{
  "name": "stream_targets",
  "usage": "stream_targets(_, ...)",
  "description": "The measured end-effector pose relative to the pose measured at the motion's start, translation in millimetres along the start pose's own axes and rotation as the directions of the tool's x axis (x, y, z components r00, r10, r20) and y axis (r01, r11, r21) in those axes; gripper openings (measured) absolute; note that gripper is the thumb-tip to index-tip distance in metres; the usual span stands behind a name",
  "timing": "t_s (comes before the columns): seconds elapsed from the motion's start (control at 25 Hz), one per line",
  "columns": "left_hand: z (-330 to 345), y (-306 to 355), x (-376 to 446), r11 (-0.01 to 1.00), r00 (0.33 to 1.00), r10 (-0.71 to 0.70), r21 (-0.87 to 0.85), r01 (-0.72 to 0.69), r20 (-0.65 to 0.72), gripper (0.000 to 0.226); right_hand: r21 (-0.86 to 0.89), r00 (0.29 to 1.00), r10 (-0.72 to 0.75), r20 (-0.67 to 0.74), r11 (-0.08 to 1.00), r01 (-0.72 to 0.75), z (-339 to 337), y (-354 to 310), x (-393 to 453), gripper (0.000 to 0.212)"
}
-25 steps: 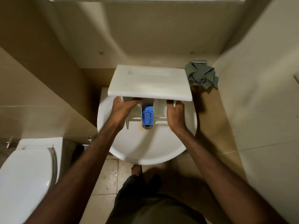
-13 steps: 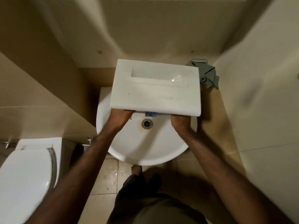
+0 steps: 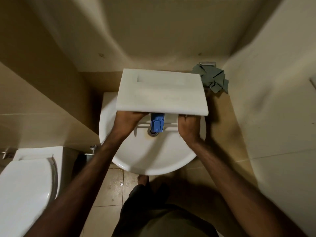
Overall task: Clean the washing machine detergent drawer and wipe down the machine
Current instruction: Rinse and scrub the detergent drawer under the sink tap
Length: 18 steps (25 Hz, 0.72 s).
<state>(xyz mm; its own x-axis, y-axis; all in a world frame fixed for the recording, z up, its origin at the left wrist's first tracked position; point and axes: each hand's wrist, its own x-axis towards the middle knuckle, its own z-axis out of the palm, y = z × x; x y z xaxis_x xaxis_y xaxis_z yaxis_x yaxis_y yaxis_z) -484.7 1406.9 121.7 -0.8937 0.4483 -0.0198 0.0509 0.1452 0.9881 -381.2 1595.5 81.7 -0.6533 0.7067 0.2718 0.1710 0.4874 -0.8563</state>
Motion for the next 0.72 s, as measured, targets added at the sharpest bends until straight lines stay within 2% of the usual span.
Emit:
stream_targets(0.08,-4.9,-16.8,1.2,0.997,1.000,-0.001,0.071,0.003,-0.028,0.034,-0.086,0.993,0.007,0.119,0.996,0.004,3.9,9.8,1.3,0.039)
stream_targets(0.16,-7.2,-30.5,1.8,0.993,1.000,0.006,0.118,-0.009,0.021,0.019,-0.117,0.994,-0.045,0.102,0.991,0.057,6.4,17.5,-4.0,0.042)
stream_targets(0.24,-4.4,-22.0,2.5,0.996,0.999,-0.052,0.066,0.052,0.001,0.026,-0.141,0.974,-0.219,0.051,0.964,0.224,4.6,28.1,1.7,0.040)
stream_targets(0.32,-2.7,-20.0,4.9,0.998,0.999,-0.021,0.065,0.023,-0.036,0.033,-0.075,0.988,-0.138,0.068,0.987,0.143,3.0,18.2,4.9,0.028)
stream_targets(0.36,-2.7,-20.7,4.2,0.997,0.999,-0.004,0.074,0.006,-0.036,0.033,-0.052,0.990,-0.138,0.013,0.989,0.138,0.7,15.9,4.8,0.026)
stream_targets(0.44,-5.5,-27.2,6.0,0.996,1.000,-0.028,0.090,0.028,0.004,0.030,0.045,0.988,-0.121,-0.095,0.991,0.125,4.2,19.9,-3.0,0.044)
stream_targets(0.48,-7.3,-28.5,5.9,0.997,0.999,-0.038,0.073,0.037,0.013,0.035,0.061,0.988,-0.139,-0.073,0.988,0.144,4.6,23.4,-5.5,0.047)
stream_targets(0.6,-6.1,-20.0,5.6,0.998,0.999,-0.020,0.052,0.022,-0.037,0.055,-0.021,0.998,-0.042,0.046,0.999,0.043,5.2,15.9,3.0,0.026)
stream_targets(0.64,-5.0,-18.2,4.1,0.999,0.999,-0.035,0.031,0.036,-0.023,0.054,0.013,0.998,-0.049,0.037,0.999,0.048,4.1,13.5,2.7,0.023)
stream_targets(0.72,-4.7,-22.9,5.2,0.998,0.998,-0.057,0.007,0.056,0.040,0.037,0.103,0.986,-0.164,-0.044,0.980,0.167,-1.1,9.4,-6.2,0.059)
